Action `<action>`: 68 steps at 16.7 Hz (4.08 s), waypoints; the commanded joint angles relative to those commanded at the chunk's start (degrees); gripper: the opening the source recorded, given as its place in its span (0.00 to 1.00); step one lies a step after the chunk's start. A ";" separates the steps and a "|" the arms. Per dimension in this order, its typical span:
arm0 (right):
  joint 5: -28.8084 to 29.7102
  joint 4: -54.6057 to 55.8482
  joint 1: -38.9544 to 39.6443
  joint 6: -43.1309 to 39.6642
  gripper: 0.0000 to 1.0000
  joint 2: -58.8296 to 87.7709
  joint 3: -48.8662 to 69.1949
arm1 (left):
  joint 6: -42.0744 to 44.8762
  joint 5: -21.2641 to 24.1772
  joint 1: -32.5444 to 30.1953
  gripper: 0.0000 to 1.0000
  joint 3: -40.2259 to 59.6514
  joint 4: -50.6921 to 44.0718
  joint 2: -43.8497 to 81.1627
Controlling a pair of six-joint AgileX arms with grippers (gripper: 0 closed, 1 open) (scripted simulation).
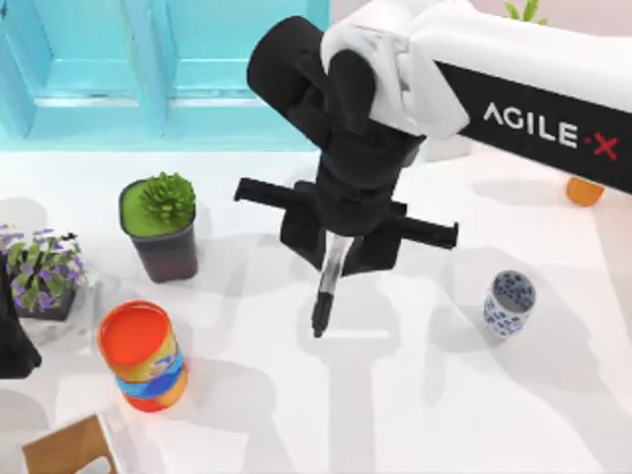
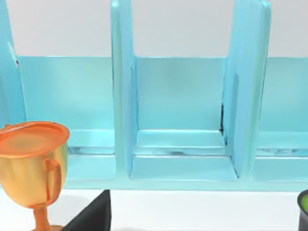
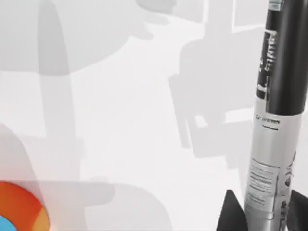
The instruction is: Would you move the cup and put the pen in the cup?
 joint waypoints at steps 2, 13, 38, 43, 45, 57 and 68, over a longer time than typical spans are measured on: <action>2.76 3.84 2.17 -3.02 0.00 -1.03 -3.42 | 0.00 0.00 0.00 1.00 0.00 0.00 0.00; 33.02 52.52 7.60 -24.16 0.00 -19.94 -34.58 | 0.00 0.00 0.00 1.00 0.00 0.00 0.00; 71.19 122.18 17.58 -60.70 0.00 -50.12 -86.10 | 0.00 0.00 0.00 1.00 0.00 0.00 0.00; 66.11 125.56 12.49 -59.94 0.00 -45.77 -85.45 | 0.00 0.00 0.00 1.00 0.00 0.00 0.00; 63.45 126.99 9.91 -59.68 0.00 -43.46 -85.31 | 0.00 0.00 0.00 1.00 0.00 0.00 0.00; 62.14 128.15 8.55 -59.41 0.53 -42.13 -85.08 | 0.00 0.00 0.00 1.00 0.00 0.00 0.00; 62.14 128.15 8.55 -59.41 1.00 -42.13 -85.08 | 0.00 0.00 0.00 1.00 0.00 0.00 0.00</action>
